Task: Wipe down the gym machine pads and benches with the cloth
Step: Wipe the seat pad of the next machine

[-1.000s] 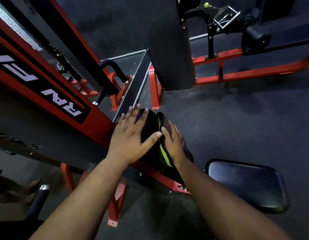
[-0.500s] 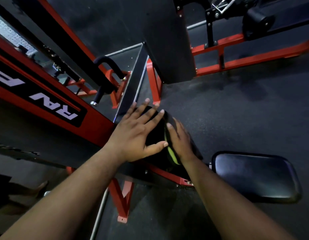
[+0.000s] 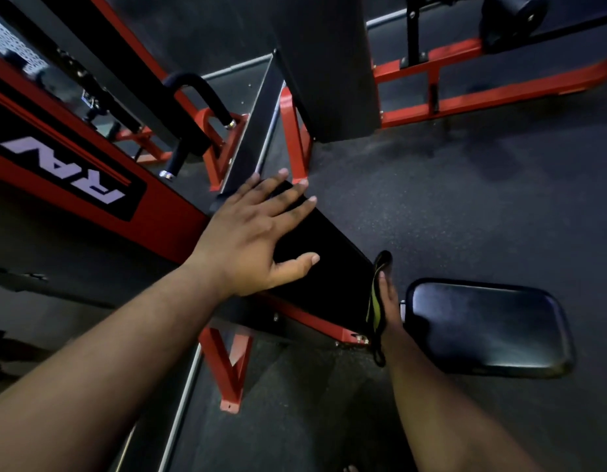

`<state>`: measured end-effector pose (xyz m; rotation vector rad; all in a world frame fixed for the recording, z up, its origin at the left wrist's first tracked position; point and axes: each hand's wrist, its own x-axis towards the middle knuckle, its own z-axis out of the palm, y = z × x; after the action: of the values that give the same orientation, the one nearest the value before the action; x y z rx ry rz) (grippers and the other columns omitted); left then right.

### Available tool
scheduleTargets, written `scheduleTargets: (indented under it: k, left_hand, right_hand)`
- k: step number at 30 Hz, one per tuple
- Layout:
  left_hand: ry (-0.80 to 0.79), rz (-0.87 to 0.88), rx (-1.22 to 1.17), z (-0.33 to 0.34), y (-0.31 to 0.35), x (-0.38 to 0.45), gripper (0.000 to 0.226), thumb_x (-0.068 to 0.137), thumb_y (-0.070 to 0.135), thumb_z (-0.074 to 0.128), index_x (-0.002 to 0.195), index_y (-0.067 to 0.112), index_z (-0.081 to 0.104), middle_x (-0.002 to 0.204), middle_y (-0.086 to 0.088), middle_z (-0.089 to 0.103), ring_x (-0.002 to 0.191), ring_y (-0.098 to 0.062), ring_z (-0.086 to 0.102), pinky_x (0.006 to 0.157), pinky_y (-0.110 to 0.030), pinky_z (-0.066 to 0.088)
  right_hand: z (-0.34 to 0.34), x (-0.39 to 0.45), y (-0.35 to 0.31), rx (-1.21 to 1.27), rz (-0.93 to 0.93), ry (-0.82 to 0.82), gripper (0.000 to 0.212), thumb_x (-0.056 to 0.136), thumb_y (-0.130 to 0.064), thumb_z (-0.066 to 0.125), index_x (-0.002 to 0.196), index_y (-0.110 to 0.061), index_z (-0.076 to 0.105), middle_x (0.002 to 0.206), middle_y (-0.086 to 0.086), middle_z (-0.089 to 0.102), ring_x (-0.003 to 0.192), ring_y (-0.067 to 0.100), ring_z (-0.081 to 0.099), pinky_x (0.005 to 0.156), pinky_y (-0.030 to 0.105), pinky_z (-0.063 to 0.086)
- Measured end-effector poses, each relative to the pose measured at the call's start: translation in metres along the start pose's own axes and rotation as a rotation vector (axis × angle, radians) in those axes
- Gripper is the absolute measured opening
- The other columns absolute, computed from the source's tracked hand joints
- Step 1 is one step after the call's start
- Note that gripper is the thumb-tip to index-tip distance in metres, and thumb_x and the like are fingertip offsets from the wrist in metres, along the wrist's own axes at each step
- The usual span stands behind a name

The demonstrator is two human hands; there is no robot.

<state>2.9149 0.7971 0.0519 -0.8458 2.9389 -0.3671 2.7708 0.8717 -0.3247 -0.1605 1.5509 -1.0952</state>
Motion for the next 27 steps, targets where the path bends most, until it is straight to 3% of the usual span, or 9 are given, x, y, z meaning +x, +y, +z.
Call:
scheduleTargets:
  k: [2, 5, 8, 12, 16, 20, 22, 25, 27]
  left_hand:
    - [0.021, -0.011, -0.013, -0.001, 0.002, -0.001, 0.083, 0.091, 0.075, 0.038, 0.155, 0.022, 0.045, 0.165, -0.003, 0.034, 0.157, -0.026, 0.018, 0.127, -0.050, 0.016]
    - [0.031, -0.021, -0.032, -0.001, 0.003, -0.002, 0.084, 0.092, 0.077, 0.036, 0.157, 0.023, 0.040, 0.168, -0.004, 0.028, 0.158, -0.024, 0.013, 0.127, -0.051, 0.017]
    - [0.017, -0.034, -0.047, -0.003, 0.005, -0.002, 0.087, 0.091, 0.080, 0.032, 0.160, 0.026, 0.032, 0.170, -0.003, 0.019, 0.159, -0.023, 0.010, 0.127, -0.052, 0.016]
    - [0.076, -0.054, -0.137, -0.002, 0.007, -0.005, 0.092, 0.092, 0.077, 0.030, 0.165, 0.024, 0.011, 0.173, -0.004, 0.001, 0.160, -0.021, 0.001, 0.129, -0.049, 0.010]
    - [0.216, -0.057, -0.284, 0.001, 0.009, -0.008, 0.088, 0.097, 0.063, 0.035, 0.164, 0.014, 0.007, 0.172, -0.014, -0.004, 0.160, -0.025, -0.002, 0.127, -0.057, 0.011]
    - [0.171, -0.041, -0.248, 0.004, 0.005, -0.009, 0.085, 0.097, 0.066, 0.035, 0.164, 0.019, 0.015, 0.173, -0.010, 0.004, 0.160, -0.023, 0.002, 0.128, -0.054, 0.011]
    - [0.130, -0.037, -0.170, 0.006, 0.004, -0.006, 0.081, 0.096, 0.071, 0.033, 0.162, 0.024, 0.026, 0.171, -0.005, 0.017, 0.159, -0.022, 0.010, 0.128, -0.053, 0.014]
    - [0.136, -0.046, -0.124, 0.008, 0.005, -0.004, 0.073, 0.095, 0.069, 0.038, 0.154, 0.026, 0.044, 0.166, -0.002, 0.033, 0.156, -0.022, 0.024, 0.127, -0.050, 0.019]
    - [0.150, -0.058, -0.112, 0.009, 0.006, -0.005, 0.069, 0.094, 0.066, 0.042, 0.149, 0.025, 0.053, 0.163, -0.001, 0.038, 0.153, -0.022, 0.031, 0.125, -0.049, 0.023]
  right_hand:
    - [0.004, -0.014, 0.002, -0.016, 0.026, 0.061, 0.105, 0.063, -0.106, 0.035, 0.154, -0.054, 0.025, 0.170, -0.009, 0.019, 0.156, 0.027, 0.022, 0.126, 0.056, 0.016]
    - [0.018, -0.074, -0.028, -0.097, -0.087, 0.114, 0.078, 0.090, -0.084, 0.035, 0.158, -0.047, 0.026, 0.169, -0.009, 0.021, 0.156, 0.025, 0.020, 0.126, 0.054, 0.009]
    - [0.040, -0.134, -0.073, -0.038, -0.220, 0.101, 0.075, 0.084, -0.085, 0.033, 0.153, -0.056, 0.028, 0.168, -0.014, 0.022, 0.156, 0.018, 0.018, 0.122, 0.063, 0.003]
    - [0.081, -0.193, -0.141, -0.106, -0.555, 0.066, 0.071, 0.085, -0.078, 0.018, 0.153, -0.058, 0.024, 0.168, -0.022, 0.014, 0.156, 0.007, 0.009, 0.119, 0.059, 0.001]
    - [0.106, -0.226, -0.166, -0.266, -0.780, 0.121, 0.066, 0.092, -0.068, 0.019, 0.157, -0.055, 0.014, 0.169, -0.022, 0.008, 0.156, 0.006, 0.006, 0.119, 0.055, 0.007]
    - [0.085, -0.198, -0.110, -0.378, -1.082, 0.159, 0.071, 0.097, -0.068, 0.029, 0.161, -0.044, 0.009, 0.171, -0.006, 0.017, 0.157, 0.019, 0.017, 0.117, 0.061, 0.023]
    - [0.070, -0.169, -0.072, -0.402, -1.038, 0.187, 0.078, 0.094, -0.078, 0.022, 0.162, -0.040, 0.012, 0.171, -0.002, 0.019, 0.157, 0.023, 0.020, 0.115, 0.065, 0.026]
    - [0.045, -0.125, -0.019, -0.341, -0.824, 0.206, 0.085, 0.091, -0.083, 0.018, 0.161, -0.036, 0.023, 0.170, -0.004, 0.022, 0.157, 0.021, 0.019, 0.114, 0.070, 0.024]
    - [0.025, -0.088, 0.017, -0.318, -0.704, 0.178, 0.077, 0.090, -0.085, 0.019, 0.158, -0.050, 0.021, 0.170, -0.007, 0.018, 0.157, 0.018, 0.017, 0.117, 0.068, 0.023]
